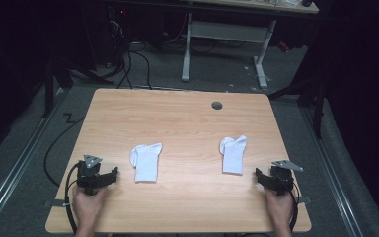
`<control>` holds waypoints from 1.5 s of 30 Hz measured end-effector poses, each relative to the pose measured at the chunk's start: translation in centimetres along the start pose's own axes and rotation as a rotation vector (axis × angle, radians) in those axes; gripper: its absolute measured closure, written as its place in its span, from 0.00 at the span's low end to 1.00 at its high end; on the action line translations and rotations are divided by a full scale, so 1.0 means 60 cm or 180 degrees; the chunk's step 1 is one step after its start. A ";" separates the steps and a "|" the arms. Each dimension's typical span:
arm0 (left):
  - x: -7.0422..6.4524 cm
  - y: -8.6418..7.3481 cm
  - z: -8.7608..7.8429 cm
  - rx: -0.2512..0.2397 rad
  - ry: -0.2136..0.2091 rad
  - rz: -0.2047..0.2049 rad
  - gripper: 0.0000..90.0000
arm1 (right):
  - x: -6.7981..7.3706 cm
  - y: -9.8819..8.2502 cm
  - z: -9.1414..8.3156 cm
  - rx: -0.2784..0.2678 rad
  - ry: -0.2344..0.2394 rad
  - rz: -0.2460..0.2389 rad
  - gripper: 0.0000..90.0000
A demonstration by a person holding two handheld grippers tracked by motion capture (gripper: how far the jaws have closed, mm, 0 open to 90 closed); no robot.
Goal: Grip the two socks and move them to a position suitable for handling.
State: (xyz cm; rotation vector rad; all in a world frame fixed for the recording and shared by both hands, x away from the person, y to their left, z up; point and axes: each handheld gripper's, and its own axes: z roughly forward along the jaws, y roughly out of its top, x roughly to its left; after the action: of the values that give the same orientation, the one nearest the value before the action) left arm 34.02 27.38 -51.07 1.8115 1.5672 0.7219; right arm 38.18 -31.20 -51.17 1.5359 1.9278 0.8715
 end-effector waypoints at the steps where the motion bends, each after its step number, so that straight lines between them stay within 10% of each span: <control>1: 0.000 0.000 0.000 0.0000 0.0000 0.0000 0.22 | 0.000 0.000 0.000 0.0000 0.0000 0.0000 0.37; 21: 0.003 0.001 -0.002 -0.0074 -0.0005 -0.0105 0.37 | 0.000 0.000 0.000 0.0000 0.0023 -0.0007 0.36; 45: -0.050 0.057 0.000 -0.0157 -0.0696 0.0073 0.40 | 0.000 -0.001 -0.001 -0.0004 0.0025 -0.0017 0.36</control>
State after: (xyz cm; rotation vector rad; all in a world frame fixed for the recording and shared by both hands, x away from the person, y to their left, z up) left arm 35.81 24.11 -48.48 1.8083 1.3768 0.5474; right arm 38.12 -31.20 -51.17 1.5282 1.9356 0.8777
